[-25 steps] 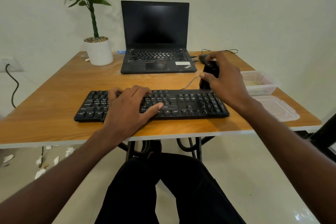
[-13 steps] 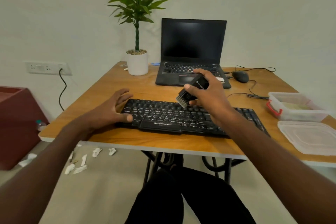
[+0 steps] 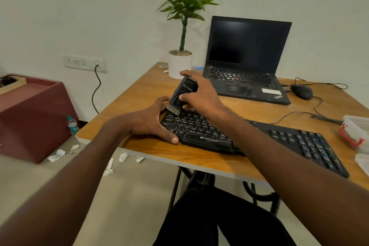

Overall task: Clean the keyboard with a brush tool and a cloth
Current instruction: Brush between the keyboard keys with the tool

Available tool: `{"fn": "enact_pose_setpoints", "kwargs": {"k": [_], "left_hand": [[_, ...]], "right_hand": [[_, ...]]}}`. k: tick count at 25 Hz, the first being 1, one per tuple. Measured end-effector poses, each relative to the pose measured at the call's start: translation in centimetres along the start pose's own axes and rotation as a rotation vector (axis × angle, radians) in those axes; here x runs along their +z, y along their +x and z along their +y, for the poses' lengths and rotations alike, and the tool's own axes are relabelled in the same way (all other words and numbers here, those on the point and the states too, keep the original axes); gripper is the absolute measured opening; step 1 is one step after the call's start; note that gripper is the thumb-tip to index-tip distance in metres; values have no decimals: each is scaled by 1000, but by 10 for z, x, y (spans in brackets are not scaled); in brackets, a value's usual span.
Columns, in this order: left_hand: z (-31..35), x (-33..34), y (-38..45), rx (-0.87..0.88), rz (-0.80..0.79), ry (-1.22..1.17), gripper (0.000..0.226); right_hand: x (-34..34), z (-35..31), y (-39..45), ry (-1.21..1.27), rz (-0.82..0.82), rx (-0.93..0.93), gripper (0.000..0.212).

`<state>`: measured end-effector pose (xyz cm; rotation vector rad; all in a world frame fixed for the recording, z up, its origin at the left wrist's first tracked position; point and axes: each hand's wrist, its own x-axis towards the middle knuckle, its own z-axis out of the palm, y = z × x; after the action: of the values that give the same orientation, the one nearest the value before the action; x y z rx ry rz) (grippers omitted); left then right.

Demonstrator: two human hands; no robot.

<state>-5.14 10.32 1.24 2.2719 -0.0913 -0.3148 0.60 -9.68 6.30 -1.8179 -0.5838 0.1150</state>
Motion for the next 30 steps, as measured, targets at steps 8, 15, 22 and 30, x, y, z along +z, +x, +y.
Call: {"fn": "enact_pose_setpoints", "kwargs": {"k": [8, 15, 22, 30], "left_hand": [[-2, 0, 3, 21, 6, 17, 147], [-5, 0, 4, -4, 10, 45, 151], [-4, 0, 5, -5, 22, 75, 151], [-6, 0, 5, 16, 23, 59, 145]], "right_hand": [[5, -35, 14, -666, -181, -245, 68], [-3, -37, 12, -827, -315, -320, 57], [-3, -38, 3, -888, -351, -361, 52], [-1, -36, -1, -860, -319, -324, 58]]}}
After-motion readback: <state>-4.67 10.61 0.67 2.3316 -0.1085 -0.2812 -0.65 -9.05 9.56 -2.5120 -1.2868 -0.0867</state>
